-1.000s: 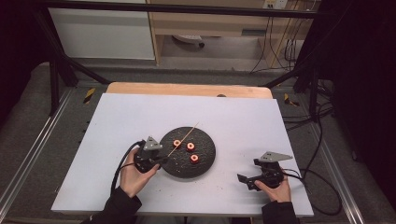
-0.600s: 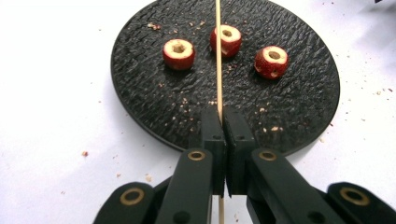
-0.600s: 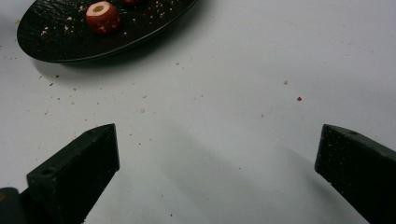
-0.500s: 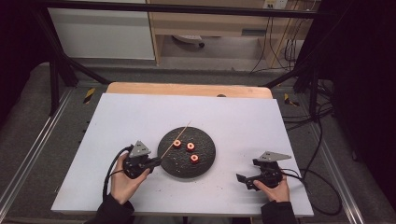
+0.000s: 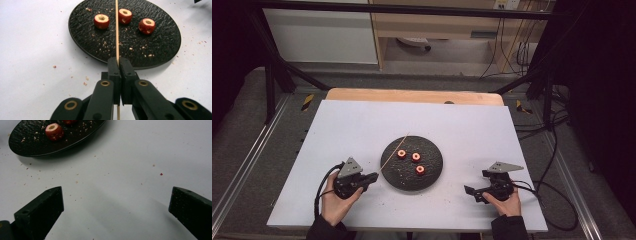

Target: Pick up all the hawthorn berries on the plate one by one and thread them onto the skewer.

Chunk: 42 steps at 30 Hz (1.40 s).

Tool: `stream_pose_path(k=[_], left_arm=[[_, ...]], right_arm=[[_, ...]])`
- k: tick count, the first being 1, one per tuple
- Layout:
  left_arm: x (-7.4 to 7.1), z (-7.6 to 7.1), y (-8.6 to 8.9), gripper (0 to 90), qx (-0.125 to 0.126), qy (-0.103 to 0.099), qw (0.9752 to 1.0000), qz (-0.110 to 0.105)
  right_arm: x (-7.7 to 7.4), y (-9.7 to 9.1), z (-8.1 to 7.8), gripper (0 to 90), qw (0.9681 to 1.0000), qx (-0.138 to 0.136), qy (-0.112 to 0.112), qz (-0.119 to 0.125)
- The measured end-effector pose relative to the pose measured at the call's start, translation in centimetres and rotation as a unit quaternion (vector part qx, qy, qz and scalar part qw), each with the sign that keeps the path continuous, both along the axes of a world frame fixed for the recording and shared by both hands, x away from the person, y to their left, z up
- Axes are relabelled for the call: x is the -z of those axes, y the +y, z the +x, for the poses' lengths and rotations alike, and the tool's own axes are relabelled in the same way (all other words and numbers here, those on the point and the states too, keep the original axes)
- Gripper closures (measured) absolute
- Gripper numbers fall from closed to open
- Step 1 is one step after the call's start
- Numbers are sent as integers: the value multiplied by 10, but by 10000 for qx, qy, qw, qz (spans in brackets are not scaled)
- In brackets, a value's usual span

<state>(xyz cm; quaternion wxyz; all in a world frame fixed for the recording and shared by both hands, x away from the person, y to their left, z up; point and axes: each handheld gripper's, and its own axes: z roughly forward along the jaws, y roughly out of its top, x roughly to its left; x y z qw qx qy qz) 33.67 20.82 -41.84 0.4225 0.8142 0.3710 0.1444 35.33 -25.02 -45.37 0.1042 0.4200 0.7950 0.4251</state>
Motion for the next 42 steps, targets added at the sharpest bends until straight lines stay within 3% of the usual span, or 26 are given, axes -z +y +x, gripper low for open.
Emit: stream_pose_path(k=[15, 24, 29, 42], left_arm=[[8, -7, 12, 881, 60, -97, 9999, -109], [15, -8, 18, 881, 48, -14, 9999, -145], [16, -9, 20, 880, 41, -3, 9999, -139], [18, -12, 23, 881, 98, -56, 9998, -160]], right_arm=[[-7, 16, 1, 5, 9999, 39, -10, -112], [-17, 34, 7, 5, 9997, -5, -36, -230], [-24, 49, 12, 6, 9996, -117, -18, -259], [-44, 98, 31, 10, 9966, -418, 109, -703]])
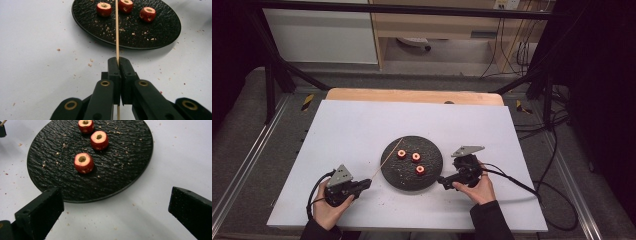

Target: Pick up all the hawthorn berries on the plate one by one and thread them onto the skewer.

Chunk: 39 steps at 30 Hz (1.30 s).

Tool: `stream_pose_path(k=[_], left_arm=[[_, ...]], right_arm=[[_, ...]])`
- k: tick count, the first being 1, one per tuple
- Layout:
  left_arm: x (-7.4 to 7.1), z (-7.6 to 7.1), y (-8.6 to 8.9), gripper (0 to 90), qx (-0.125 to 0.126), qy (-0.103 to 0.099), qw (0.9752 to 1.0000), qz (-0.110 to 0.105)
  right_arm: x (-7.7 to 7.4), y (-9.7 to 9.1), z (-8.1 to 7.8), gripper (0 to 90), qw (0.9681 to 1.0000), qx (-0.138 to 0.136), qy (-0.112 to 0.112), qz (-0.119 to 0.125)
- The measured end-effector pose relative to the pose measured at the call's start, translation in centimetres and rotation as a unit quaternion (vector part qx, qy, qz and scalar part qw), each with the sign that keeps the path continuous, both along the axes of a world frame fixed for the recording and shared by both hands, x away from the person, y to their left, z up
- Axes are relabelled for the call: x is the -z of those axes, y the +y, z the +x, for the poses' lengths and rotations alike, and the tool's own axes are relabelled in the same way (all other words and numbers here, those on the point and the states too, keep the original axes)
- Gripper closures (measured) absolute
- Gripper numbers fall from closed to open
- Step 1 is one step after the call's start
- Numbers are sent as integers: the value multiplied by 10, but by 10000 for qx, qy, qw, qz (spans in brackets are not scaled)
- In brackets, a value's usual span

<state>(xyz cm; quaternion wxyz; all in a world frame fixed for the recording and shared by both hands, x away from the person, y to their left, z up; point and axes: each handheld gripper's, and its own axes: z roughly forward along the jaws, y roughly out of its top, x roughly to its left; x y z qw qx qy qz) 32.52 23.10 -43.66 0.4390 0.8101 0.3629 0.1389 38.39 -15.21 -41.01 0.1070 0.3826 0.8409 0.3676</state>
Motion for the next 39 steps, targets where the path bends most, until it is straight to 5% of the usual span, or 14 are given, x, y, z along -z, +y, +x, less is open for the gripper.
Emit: stream_pose_path(k=[20, 39], left_arm=[[2, 0, -1, 881, 23, 32, 10000, 10], [3, 0, -1, 881, 35, 40, 10000, 42]], right_arm=[[-13, 58, 27, 102, 9967, -394, 326, -623], [-9, 93, 48, 349, 9855, -848, 851, -1196]])
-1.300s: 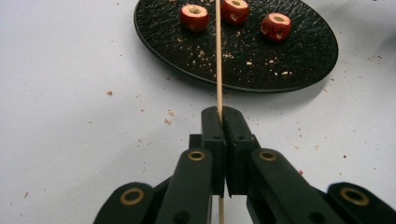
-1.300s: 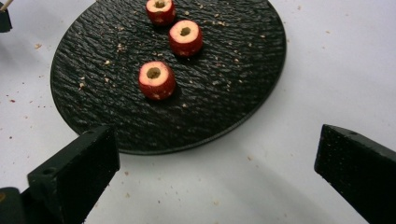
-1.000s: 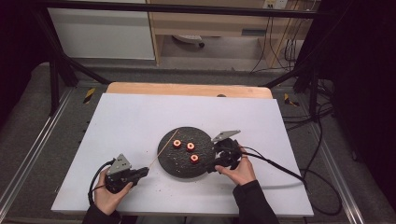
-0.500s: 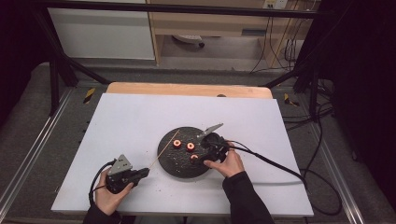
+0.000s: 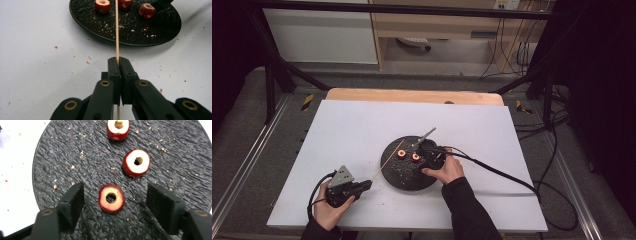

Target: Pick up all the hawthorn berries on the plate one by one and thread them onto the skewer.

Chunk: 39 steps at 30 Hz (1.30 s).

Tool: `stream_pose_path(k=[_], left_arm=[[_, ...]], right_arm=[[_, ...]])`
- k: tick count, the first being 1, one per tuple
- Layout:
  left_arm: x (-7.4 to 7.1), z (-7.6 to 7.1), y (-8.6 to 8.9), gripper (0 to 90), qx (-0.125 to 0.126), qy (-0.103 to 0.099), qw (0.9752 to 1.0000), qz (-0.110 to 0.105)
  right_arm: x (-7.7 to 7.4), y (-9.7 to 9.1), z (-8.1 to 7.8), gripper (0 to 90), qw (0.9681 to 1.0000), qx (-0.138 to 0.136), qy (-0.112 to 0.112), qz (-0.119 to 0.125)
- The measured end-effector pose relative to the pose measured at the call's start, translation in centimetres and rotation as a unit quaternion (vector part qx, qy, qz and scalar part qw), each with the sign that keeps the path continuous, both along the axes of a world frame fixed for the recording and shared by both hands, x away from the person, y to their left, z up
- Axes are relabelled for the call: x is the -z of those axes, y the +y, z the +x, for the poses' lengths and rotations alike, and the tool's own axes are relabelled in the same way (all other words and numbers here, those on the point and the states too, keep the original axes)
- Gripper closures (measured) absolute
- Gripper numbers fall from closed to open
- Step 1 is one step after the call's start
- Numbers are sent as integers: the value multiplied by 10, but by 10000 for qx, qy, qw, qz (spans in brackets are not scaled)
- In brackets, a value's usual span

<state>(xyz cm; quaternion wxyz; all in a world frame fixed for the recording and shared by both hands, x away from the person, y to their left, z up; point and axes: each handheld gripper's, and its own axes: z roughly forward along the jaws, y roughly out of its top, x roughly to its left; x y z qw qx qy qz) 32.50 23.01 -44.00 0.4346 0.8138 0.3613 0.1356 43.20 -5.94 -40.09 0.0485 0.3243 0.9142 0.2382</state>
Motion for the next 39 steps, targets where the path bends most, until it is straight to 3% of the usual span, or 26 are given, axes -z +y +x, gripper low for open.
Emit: stream_pose_path(k=[10, 22, 31, 39], left_arm=[[0, 0, 1, 881, -6, 4, 10000, -7], [0, 0, 0, 881, -3, 11, 10000, 5], [0, 0, 0, 881, -1, 1, 10000, 13], [0, 0, -1, 881, 12, -8, 10000, 28]], right_arm=[[7, 2, 5, 482, 9996, -8, 224, -162], [11, 4, 8, 600, 9990, -70, 421, -116], [11, 4, 8, 620, 9984, -5, 564, -84], [5, 1, 7, 624, 9987, 69, 506, 51]])
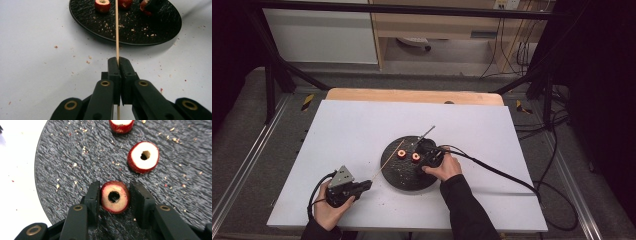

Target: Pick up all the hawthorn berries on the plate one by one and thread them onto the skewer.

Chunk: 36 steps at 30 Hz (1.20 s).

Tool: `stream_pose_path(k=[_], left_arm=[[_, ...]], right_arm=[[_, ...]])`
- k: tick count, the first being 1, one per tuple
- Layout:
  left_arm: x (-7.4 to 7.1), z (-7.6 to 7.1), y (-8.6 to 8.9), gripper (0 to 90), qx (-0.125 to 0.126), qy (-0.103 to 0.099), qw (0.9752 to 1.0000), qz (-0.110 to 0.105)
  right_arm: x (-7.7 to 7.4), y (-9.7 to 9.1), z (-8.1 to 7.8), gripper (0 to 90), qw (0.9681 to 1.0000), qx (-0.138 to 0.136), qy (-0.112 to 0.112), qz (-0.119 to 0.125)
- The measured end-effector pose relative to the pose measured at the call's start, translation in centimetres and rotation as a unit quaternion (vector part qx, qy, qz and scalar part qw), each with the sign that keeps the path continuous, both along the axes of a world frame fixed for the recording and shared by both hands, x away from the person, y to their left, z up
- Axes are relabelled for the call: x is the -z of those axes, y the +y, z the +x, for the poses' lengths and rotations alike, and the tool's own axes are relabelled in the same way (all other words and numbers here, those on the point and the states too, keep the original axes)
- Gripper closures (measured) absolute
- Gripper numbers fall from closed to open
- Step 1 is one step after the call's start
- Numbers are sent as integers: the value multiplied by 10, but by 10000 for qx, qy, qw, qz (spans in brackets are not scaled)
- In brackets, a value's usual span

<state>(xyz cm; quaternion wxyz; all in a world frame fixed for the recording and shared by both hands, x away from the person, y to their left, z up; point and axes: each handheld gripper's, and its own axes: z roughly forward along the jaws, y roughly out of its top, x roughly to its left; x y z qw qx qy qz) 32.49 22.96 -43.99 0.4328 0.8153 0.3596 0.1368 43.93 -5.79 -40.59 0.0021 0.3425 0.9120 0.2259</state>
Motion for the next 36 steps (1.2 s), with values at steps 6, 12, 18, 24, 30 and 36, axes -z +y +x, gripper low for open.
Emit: stream_pose_path(k=[6, 12, 18, 24, 30, 36], left_arm=[[0, 0, 0, 881, -6, -7, 10000, 0], [0, -1, -1, 881, -12, -22, 10000, 5], [0, -1, -1, 881, -10, -31, 10000, 2], [-1, -1, -1, 881, -11, -44, 10000, 0], [-1, -2, -2, 881, -7, -49, 10000, -2], [0, -2, -4, 881, 3, -61, 10000, -2]], right_arm=[[-6, -3, -1, 626, 9999, 107, -67, 99], [-13, -6, -2, 626, 9995, 225, -109, 196], [-20, -10, -5, 626, 9988, 244, -245, 345], [-26, -14, -11, 626, 9969, 348, -381, 600], [-28, -21, -16, 627, 9932, 471, -513, 928], [-24, -32, -21, 627, 9859, 619, -720, 1379]])
